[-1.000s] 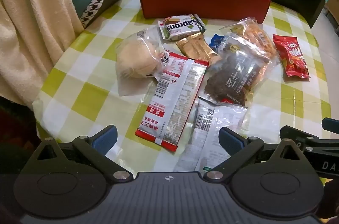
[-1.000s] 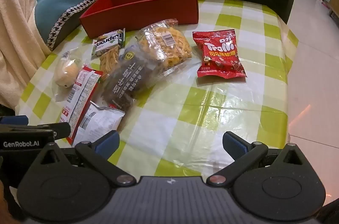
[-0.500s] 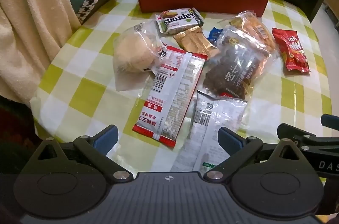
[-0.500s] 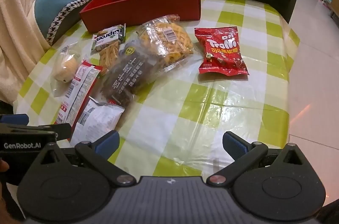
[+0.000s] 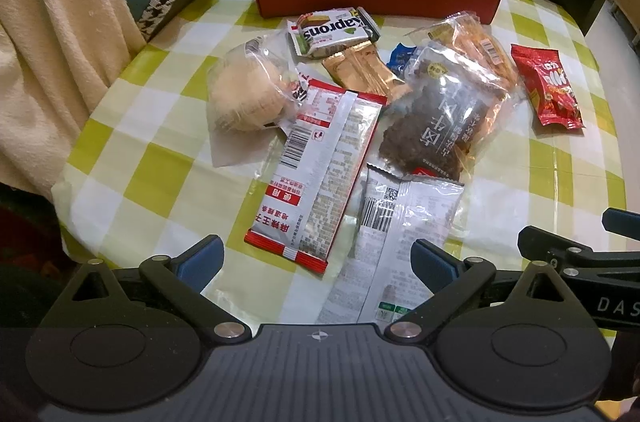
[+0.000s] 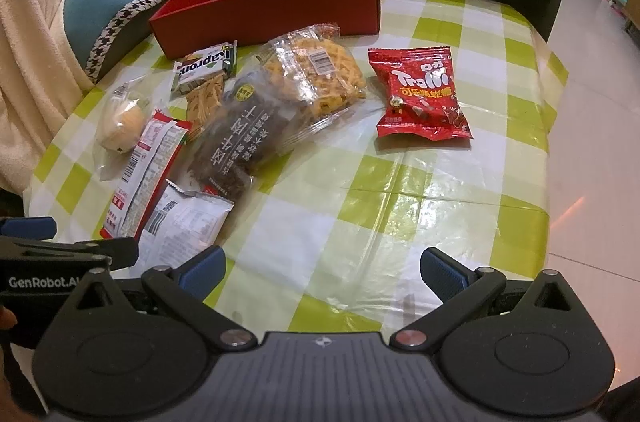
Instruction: Organize snacks
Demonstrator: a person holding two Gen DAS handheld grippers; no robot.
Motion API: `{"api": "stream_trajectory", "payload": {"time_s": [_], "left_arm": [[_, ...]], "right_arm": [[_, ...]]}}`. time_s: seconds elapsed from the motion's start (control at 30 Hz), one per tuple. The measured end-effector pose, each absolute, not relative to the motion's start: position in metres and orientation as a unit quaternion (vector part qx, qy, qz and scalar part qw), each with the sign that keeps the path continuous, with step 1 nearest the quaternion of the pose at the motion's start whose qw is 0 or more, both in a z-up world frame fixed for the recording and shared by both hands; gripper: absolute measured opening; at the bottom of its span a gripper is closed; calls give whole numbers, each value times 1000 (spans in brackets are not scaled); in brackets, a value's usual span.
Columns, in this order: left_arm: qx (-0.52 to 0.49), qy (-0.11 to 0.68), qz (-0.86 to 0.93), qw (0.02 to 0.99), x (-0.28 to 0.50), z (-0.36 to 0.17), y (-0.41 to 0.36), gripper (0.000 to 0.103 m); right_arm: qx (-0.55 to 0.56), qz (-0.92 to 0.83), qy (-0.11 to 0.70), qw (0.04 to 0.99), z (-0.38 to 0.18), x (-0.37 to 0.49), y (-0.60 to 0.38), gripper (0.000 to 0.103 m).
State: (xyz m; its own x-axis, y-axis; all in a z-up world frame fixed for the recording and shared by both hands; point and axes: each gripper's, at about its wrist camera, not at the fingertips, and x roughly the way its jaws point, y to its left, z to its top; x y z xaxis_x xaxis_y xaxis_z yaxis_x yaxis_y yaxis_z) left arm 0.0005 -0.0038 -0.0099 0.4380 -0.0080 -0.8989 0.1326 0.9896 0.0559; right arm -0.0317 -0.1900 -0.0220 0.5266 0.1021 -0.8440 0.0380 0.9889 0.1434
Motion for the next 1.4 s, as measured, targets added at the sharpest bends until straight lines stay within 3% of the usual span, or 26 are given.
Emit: {"api": "stream_trajectory", "payload": {"time_s": [1.4], "left_arm": [[64, 536, -47, 840, -2, -13, -6, 101]], "right_arm": [[65, 18, 494, 867, -27, -32, -189, 103]]}}
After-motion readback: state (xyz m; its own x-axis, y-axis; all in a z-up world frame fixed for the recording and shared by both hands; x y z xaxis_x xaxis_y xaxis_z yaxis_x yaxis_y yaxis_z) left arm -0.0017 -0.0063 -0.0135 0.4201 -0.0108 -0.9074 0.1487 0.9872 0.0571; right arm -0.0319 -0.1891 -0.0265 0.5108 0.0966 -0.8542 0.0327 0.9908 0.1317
